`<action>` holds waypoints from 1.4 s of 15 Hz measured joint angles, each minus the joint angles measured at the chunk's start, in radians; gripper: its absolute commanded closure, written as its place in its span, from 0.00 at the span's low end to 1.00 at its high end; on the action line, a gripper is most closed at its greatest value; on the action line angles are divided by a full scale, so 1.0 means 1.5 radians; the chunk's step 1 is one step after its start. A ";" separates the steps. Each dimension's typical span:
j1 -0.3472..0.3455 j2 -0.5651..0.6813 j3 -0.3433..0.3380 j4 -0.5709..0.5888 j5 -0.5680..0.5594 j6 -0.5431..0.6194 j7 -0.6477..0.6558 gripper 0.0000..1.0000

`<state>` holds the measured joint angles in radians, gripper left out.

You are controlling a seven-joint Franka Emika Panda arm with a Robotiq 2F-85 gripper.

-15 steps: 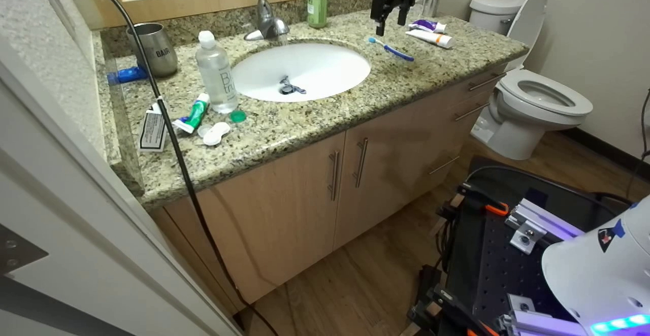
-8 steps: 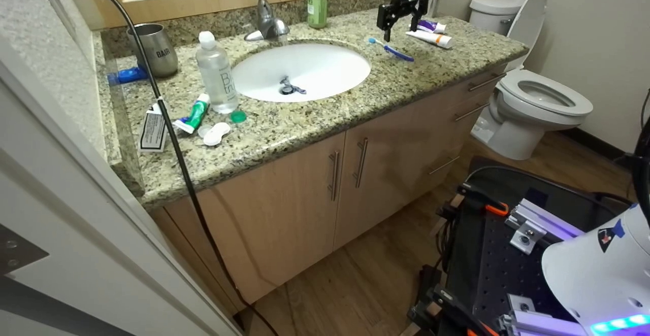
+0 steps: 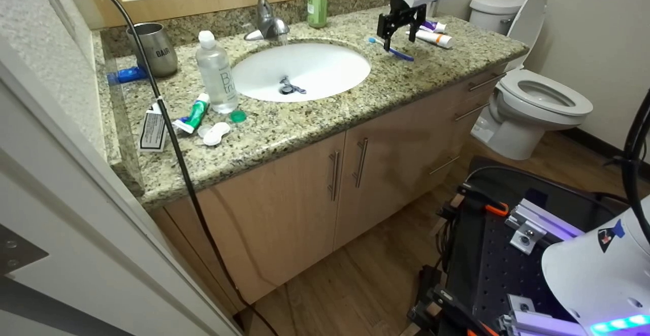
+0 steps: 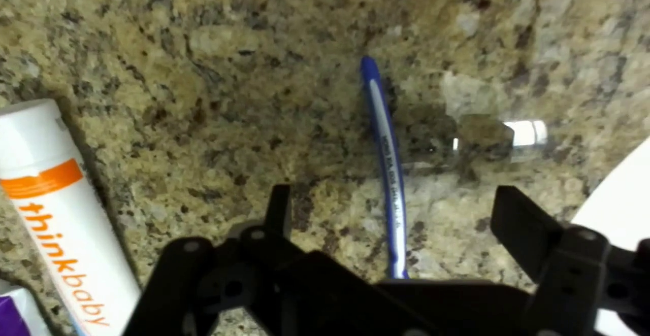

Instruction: Put some water on the toothbrush then put it in the silver cup

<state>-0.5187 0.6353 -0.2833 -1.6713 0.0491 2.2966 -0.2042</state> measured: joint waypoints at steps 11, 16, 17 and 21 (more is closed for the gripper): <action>-0.132 0.050 0.039 0.122 0.042 -0.090 -0.169 0.00; -0.158 0.074 0.043 0.162 0.041 -0.099 -0.185 0.00; -0.157 0.070 0.045 0.159 0.043 -0.092 -0.185 0.00; -0.107 0.016 0.070 0.045 0.039 0.079 -0.186 0.00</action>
<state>-0.6796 0.6597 -0.1790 -1.6037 0.1075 2.4148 -0.4836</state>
